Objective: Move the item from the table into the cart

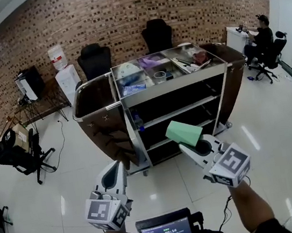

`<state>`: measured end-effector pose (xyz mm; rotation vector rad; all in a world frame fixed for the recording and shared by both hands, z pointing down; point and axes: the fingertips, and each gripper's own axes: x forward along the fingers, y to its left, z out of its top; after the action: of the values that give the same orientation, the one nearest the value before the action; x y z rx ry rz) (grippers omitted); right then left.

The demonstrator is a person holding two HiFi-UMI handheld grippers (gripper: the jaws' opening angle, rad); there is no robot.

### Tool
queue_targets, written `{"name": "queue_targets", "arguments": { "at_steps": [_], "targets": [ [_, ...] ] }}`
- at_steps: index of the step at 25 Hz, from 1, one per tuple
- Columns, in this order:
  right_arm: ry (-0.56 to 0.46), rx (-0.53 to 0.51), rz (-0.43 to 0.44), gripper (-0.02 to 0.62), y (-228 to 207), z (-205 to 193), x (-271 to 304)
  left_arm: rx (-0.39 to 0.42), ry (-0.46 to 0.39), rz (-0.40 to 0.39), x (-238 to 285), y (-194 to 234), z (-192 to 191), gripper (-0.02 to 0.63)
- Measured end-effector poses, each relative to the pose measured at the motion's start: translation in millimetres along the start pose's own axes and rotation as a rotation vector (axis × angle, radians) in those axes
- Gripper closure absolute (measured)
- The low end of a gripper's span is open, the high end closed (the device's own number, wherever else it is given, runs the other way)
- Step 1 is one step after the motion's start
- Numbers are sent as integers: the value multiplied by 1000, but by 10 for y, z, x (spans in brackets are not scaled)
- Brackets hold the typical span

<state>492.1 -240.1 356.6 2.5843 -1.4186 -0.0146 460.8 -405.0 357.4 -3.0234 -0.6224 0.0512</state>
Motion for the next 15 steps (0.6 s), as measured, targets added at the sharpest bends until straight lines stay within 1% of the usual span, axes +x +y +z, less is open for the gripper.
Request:
{"name": "queue_targets", "arguments": {
  "at_steps": [2, 5, 6, 8, 9, 10, 13, 14, 15],
  "targets": [
    [-13, 14, -41, 595, -548, 29, 331, 15, -20, -33, 627, 256, 98, 606],
    [-27, 47, -79, 595, -1583, 224, 799, 9, -27, -69, 1721, 638, 433, 606],
    [-19, 46, -93, 595, -1765, 244, 925, 8, -27, -83, 1927, 753, 478, 606],
    [-11, 42, -122, 595, -1908, 209, 1108, 11, -20, -112, 2129, 929, 423, 606],
    [-14, 43, -135, 595, -2040, 207, 1150, 14, -9, -122, 2285, 960, 408, 606],
    [-16, 46, -146, 595, -2279, 222, 1164, 17, 3, -130, 2538, 950, 430, 606],
    [-11, 58, -154, 595, -3381, 281, 1142, 21, 26, -150, 3668, 753, 634, 606],
    [-9, 58, -154, 595, -3681, 291, 1125, 24, 32, -160, 3979, 675, 689, 606],
    [-8, 57, -156, 595, -3819, 285, 1116, 29, 35, -171, 4138, 628, 700, 606]
  ]
}}
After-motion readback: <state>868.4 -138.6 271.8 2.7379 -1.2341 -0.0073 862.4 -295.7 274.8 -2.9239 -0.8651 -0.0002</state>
